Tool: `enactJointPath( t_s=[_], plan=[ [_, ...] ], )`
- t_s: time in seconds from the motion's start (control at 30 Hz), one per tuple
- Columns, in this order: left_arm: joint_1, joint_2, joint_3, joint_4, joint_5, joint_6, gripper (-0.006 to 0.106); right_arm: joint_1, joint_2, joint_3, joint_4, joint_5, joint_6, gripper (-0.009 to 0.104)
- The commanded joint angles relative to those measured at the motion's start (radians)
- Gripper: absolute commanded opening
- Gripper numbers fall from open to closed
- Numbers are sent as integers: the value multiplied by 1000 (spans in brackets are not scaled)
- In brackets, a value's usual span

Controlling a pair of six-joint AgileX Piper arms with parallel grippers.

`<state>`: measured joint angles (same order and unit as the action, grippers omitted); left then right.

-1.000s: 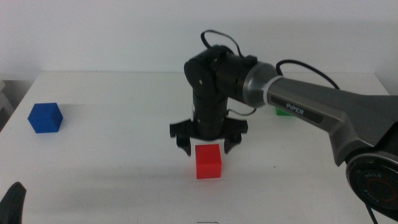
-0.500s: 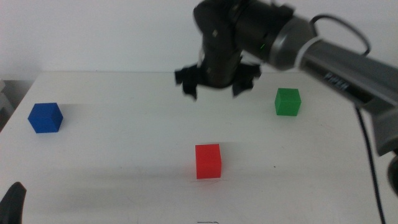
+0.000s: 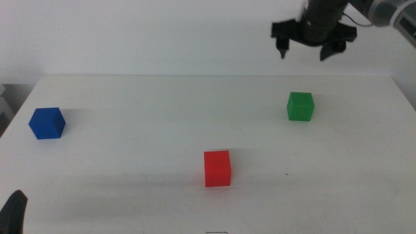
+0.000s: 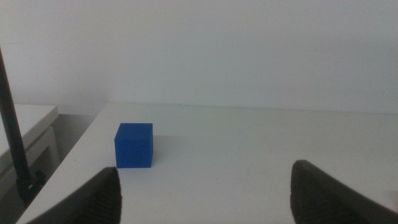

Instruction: Stack red cubes first, then green, then blue cubes in a specific spot.

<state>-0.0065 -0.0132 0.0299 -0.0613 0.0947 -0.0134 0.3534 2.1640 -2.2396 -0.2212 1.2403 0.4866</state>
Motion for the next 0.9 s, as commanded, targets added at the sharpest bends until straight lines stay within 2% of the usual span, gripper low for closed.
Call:
enactJointPath(
  t_s=[0.0, 0.17, 0.53, 0.63, 0.73, 0.83, 0.87],
  plan=[
    [-2, -20, -3, -4, -82, -10, 92, -35, -22, -31, 0, -61, -44, 94],
    [-2, -20, -3, -4, -82, -10, 92, -73, 63, -31, 2, -136, -92, 94],
    [-2, -20, -3, -4, -82, -10, 92, -108, 184, -31, 37, -153, -93, 94],
    [-2, -20, -3, -4, -82, -10, 92, -110, 200, -31, 37, -152, -93, 89],
    [-2, -20, -3, -4, -82, -10, 92, -110, 213, -30, 48, -148, -94, 73],
    [-2, -20, -3, -4, -82, -10, 92, -110, 216, -27, 78, -147, -123, 39],
    [-2, -20, -3, -4, -82, -10, 92, -110, 214, -27, 84, -144, -142, 23]
  ],
)
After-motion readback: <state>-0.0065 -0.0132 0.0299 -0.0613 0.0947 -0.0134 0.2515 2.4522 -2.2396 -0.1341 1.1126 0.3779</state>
